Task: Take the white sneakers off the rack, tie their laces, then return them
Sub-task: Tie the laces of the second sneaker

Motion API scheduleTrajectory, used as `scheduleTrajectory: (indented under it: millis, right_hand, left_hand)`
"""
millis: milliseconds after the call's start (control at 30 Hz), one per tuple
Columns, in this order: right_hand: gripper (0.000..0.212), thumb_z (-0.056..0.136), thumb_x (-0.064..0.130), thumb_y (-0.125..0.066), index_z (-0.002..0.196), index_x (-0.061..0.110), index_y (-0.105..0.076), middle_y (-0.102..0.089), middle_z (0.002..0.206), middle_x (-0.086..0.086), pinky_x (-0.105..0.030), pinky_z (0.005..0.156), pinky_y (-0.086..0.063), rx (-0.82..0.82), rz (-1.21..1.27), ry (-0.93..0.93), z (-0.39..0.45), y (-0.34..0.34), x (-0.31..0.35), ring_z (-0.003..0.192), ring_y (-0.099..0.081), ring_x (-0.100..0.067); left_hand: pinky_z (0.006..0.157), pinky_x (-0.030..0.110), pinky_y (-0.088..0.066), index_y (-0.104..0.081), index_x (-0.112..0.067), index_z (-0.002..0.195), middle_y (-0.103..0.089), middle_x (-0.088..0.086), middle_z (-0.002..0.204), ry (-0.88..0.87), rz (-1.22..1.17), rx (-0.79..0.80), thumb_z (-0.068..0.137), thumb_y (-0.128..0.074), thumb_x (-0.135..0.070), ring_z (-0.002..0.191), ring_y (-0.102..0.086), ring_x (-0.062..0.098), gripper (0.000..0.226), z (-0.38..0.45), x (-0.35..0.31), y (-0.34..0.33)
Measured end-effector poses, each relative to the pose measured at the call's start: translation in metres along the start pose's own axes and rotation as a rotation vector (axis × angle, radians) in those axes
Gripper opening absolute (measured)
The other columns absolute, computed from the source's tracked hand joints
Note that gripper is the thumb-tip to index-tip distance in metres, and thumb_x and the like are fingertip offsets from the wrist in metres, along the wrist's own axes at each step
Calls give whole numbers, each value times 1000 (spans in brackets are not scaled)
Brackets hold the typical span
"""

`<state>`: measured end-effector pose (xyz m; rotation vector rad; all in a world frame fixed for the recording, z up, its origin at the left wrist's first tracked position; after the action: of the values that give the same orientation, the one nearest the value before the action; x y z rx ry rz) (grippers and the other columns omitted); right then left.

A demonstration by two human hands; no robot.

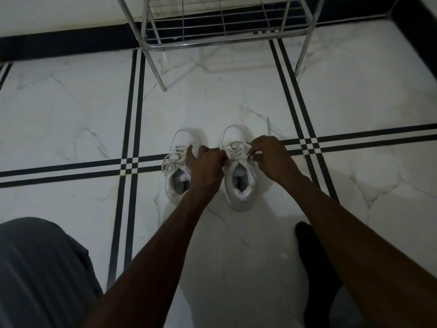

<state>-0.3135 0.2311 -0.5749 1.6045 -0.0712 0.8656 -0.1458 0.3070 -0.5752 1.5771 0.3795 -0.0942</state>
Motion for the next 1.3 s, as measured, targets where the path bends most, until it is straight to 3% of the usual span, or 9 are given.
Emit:
scheduleTrajectory:
  millis: [200,300,433,700,933,1033,1100,1200,1300]
  right_hand:
    - [11,78,13,-80,87,20,-83,-76,82,-6,-37,72,-54,-58,-276,-8,-9,2,2,80,-68,-29]
    - [12,81,15,-77,88,23,-82,-76,87,-2,-43,85,-49,-44,-278,-124,-14,-1,-2,91,-68,-28]
    - [10,84,17,-74,91,20,-81,-73,92,-5,-42,84,-40,-34,-306,-174,-17,-5,-4,99,-63,-30]
    - [6,81,18,-76,84,15,-81,-77,83,-7,-43,77,-56,-3,-176,-225,-15,-12,-10,85,-70,-30]
    - [18,94,23,-65,86,15,-79,-77,91,-7,-32,74,-54,263,48,-255,-8,6,-22,80,-69,-19]
    - [33,100,37,-56,91,12,-76,-75,98,-6,-33,74,-50,214,347,-358,-8,29,-22,88,-66,-17]
    - [40,100,45,-52,101,13,-76,-73,100,-3,-41,82,-52,144,556,-429,-3,37,-19,95,-66,-20]
    - [47,98,48,-51,108,9,-74,-76,102,1,-48,86,-54,146,809,-467,5,36,-4,99,-69,-20]
    - [41,100,46,-50,99,8,-65,-78,104,-7,-38,72,-51,151,944,-462,8,30,13,92,-72,-19]
  left_hand:
    - [114,68,-27,-63,-17,88,-68,0,83,-86,200,-84,76,-65,-1,98,-63,35,20,-3,0,-2]
    - [106,63,-34,-63,-18,89,-67,-1,82,-104,239,-120,63,-64,5,95,-59,34,35,-5,3,-5]
    - [90,50,-34,-62,-18,92,-65,-1,81,-120,270,-161,60,-51,4,94,-55,33,40,-6,8,-8]
    - [81,43,-25,-56,-19,90,-68,0,93,-85,195,-101,55,-47,-1,96,-51,31,40,-7,11,-14]
    - [93,46,-28,-69,-20,99,-73,2,99,-14,32,78,91,-57,-14,111,-51,34,15,3,18,6]
    - [104,50,-32,-73,-14,95,-75,8,97,65,-18,115,97,-44,-37,108,-61,34,37,10,28,22]
    - [106,47,-35,-74,-13,90,-76,8,91,96,-149,127,92,-36,-48,99,-66,29,52,15,28,34]
    - [87,37,-51,-71,-19,76,-79,5,92,153,-736,183,101,-48,-42,90,-72,20,41,18,17,41]
    - [79,31,-59,-71,-13,83,-82,6,99,239,-1133,188,106,-48,-31,98,-77,21,37,19,6,38]
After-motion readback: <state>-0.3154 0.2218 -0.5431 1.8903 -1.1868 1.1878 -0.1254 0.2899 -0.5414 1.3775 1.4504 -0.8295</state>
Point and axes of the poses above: each hand's wrist, its own z-axis towards the middle knuckle, its own y-axis out of the back of the hand, x = y × z, the point moved 5 cm from there along z, towards the middle knuckle
